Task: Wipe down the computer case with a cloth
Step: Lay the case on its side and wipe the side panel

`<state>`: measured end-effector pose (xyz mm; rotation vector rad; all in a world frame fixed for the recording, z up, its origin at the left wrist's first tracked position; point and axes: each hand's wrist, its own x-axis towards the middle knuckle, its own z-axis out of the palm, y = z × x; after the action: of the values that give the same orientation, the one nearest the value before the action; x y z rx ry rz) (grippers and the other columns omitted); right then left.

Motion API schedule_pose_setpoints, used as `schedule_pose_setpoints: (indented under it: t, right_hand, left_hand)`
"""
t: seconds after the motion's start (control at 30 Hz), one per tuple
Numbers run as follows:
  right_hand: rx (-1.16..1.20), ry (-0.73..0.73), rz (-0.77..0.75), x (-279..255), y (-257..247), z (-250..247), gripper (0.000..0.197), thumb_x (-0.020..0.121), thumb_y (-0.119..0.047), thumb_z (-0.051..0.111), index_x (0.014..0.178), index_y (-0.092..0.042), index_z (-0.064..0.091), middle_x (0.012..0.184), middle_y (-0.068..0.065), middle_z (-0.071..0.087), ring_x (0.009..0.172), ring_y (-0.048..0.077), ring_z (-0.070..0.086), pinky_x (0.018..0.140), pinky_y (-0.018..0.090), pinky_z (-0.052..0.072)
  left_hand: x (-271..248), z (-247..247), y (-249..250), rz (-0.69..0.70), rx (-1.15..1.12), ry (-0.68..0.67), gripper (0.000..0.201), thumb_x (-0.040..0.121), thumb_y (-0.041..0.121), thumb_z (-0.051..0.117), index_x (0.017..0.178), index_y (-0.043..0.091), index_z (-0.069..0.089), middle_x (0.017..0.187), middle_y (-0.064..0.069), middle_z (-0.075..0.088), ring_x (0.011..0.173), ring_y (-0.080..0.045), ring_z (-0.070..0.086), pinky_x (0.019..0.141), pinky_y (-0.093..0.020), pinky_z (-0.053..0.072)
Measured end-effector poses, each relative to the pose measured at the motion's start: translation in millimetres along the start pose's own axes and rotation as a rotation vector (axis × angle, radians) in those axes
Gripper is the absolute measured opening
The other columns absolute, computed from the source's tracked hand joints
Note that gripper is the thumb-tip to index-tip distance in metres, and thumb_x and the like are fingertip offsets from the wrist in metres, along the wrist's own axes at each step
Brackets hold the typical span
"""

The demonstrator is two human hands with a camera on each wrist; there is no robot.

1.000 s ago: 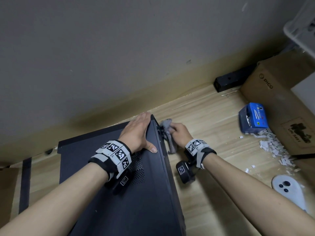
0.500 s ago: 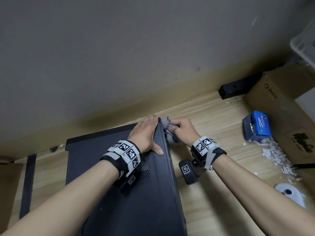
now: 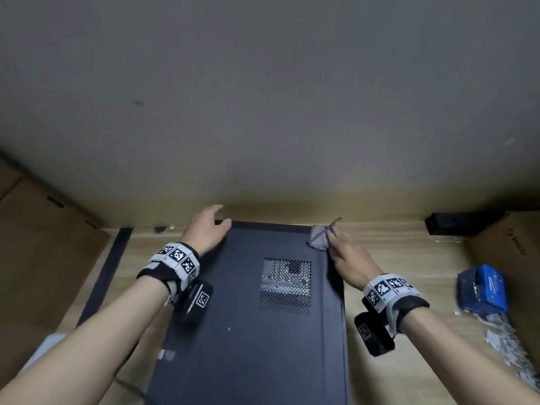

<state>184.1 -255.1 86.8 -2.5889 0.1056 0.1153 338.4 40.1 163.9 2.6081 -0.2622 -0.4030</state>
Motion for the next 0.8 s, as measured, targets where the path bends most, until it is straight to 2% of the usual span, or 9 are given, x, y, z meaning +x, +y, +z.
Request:
schedule_pose_setpoints:
  t: [0.1,0.2,0.27,0.3,0.37,0.43,0.5,0.63,0.8]
  right_hand:
    - [-0.033,-0.022,0.051,6.8,-11.6,6.2,0.010,0.093,-0.013,0.047,0.103,-0.013,0.044,0.119,0.003,0.043,0.111,0.020,0.042,0.099,0.051,0.043]
    - [-0.130,-0.121,0.114,21.2,-23.9,15.5,0.035,0.098,-0.030,0.043,0.125,-0.006,0.044,0.143,0.010,0.039,0.136,0.028,0.033,0.115,0.049,0.028]
    - [-0.121,-0.193,0.127,32.5,-44.3,22.9,0.056,0.102,-0.032,0.039,0.149,-0.004,0.029,0.162,0.008,0.019,0.151,0.027,0.011,0.122,0.047,0.013]
    - [-0.111,-0.220,0.129,39.0,-57.8,27.1,0.059,0.103,-0.031,0.040,0.153,-0.004,0.023,0.164,0.008,0.012,0.153,0.025,0.004,0.123,0.046,0.009]
    - [-0.123,-0.237,0.099,55.2,-88.5,38.6,0.054,0.102,-0.028,0.043,0.148,-0.002,0.030,0.161,0.012,0.020,0.151,0.026,0.010,0.122,0.045,0.012]
    - [-0.150,-0.235,0.054,73.1,-121.7,53.4,0.040,0.099,-0.026,0.047,0.131,-0.003,0.041,0.146,0.014,0.036,0.142,0.028,0.025,0.116,0.044,0.022]
    - [-0.166,-0.251,0.003,89.9,-155.7,69.6,0.034,0.097,-0.025,0.049,0.124,-0.005,0.043,0.139,0.012,0.039,0.137,0.028,0.030,0.114,0.044,0.024]
    - [-0.212,-0.284,-0.089,122.2,-214.6,96.4,0.049,0.097,-0.024,0.047,0.140,-0.003,0.036,0.154,0.014,0.028,0.147,0.028,0.018,0.120,0.046,0.013]
    - [-0.284,-0.309,-0.239,134.7,-254.6,110.2,0.049,0.097,-0.021,0.045,0.142,-0.002,0.039,0.152,0.013,0.030,0.145,0.031,0.023,0.119,0.045,0.019]
  left_hand:
    - [-10.9,-17.1,-41.1,-0.091,0.014,0.012,0.051,0.093,0.028,0.057,0.140,0.010,0.049,0.142,-0.009,0.054,0.129,-0.028,0.050,0.106,-0.034,0.039]
    - [-20.9,-23.7,-72.8,-0.136,0.014,-0.008,0.039,0.091,0.030,0.054,0.123,0.009,0.062,0.126,-0.012,0.064,0.115,-0.031,0.059,0.096,-0.035,0.045]
    - [-26.4,-24.5,-94.4,-0.146,0.013,-0.051,0.030,0.087,0.034,0.050,0.097,0.013,0.069,0.099,-0.009,0.071,0.098,-0.030,0.065,0.086,-0.034,0.050]
    - [-29.2,-24.1,-104.4,-0.158,0.022,-0.086,0.027,0.085,0.035,0.049,0.082,0.016,0.068,0.085,-0.005,0.070,0.089,-0.028,0.065,0.081,-0.033,0.050]
    - [-35.2,-23.7,-121.0,-0.160,0.035,-0.115,0.024,0.085,0.031,0.052,0.066,0.022,0.063,0.076,0.002,0.068,0.082,-0.025,0.065,0.079,-0.031,0.051]
    - [-40.3,-25.9,-136.7,-0.144,0.019,-0.119,0.025,0.085,0.030,0.053,0.063,0.023,0.063,0.077,0.005,0.070,0.080,-0.022,0.065,0.078,-0.032,0.053]
    - [-43.8,-28.9,-153.1,-0.140,-0.009,-0.134,0.025,0.083,0.030,0.050,0.065,0.022,0.065,0.073,0.007,0.069,0.078,-0.021,0.065,0.077,-0.032,0.053]
    - [-47.0,-36.6,-182.4,-0.126,-0.059,-0.146,0.022,0.079,0.035,0.047,0.076,0.023,0.066,0.075,0.005,0.070,0.080,-0.026,0.065,0.078,-0.035,0.054]
    - [-45.6,-38.5,-204.6,-0.103,-0.125,-0.191,0.023,0.080,0.037,0.047,0.064,0.032,0.062,0.068,0.008,0.064,0.078,-0.025,0.064,0.078,-0.036,0.054]
